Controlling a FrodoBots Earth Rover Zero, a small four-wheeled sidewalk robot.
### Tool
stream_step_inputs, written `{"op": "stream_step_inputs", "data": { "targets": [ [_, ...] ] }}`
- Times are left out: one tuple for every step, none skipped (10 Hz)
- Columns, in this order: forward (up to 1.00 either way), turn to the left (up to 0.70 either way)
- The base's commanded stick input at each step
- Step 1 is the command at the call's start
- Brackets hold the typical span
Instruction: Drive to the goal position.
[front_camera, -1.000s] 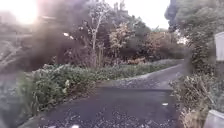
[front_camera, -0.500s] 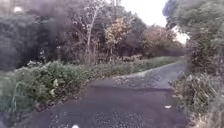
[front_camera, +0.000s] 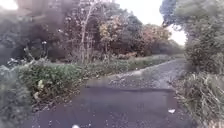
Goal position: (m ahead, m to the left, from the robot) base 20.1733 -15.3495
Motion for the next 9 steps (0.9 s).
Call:
{"op": "stream_step_inputs", "data": {
  "targets": [
    [0.0,-0.45],
    [0.0,-0.45],
    [0.0,-0.45],
    [0.0,-0.45],
    [0.0,-0.45],
    [0.0,-0.45],
    [0.0,-0.45],
    [0.0,-0.45],
    [0.0,-0.45]
  ]
}}
